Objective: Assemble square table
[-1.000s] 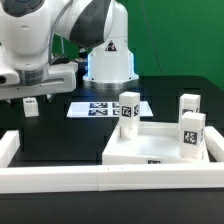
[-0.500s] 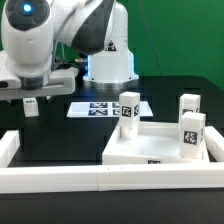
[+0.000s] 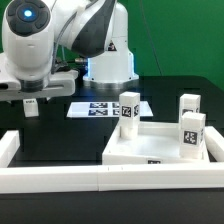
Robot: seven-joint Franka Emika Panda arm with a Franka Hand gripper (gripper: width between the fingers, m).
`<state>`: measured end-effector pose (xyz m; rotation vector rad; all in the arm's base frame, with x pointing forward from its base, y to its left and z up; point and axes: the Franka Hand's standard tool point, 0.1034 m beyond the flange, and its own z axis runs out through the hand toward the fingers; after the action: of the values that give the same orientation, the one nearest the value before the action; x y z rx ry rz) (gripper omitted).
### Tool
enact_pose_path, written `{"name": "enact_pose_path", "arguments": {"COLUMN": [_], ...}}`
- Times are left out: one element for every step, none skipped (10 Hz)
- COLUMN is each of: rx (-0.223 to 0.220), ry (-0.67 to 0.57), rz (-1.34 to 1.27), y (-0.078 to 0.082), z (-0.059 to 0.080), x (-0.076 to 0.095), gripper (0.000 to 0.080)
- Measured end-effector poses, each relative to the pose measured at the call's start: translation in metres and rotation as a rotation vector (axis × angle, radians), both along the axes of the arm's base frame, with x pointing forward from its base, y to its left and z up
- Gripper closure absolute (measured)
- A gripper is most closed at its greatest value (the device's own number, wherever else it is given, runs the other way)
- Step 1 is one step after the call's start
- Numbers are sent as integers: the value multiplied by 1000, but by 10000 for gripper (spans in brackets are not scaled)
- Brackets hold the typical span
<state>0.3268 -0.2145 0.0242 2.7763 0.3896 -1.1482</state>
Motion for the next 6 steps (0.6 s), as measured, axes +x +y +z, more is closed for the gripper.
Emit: {"name": "enact_pose_path", "arguments": {"rx": [-21, -43, -62, -75, -80, -80], "ry": [32, 84, 144, 212, 205, 204], "rz": [-28, -49, -69, -96, -85, -86], "y": [2, 4, 4, 4, 2, 2], "z": [-4, -9, -12, -11, -14, -13], "x": [-9, -20, -26, -31, -27, -27], "gripper": [150, 150, 150, 150, 150, 150]}}
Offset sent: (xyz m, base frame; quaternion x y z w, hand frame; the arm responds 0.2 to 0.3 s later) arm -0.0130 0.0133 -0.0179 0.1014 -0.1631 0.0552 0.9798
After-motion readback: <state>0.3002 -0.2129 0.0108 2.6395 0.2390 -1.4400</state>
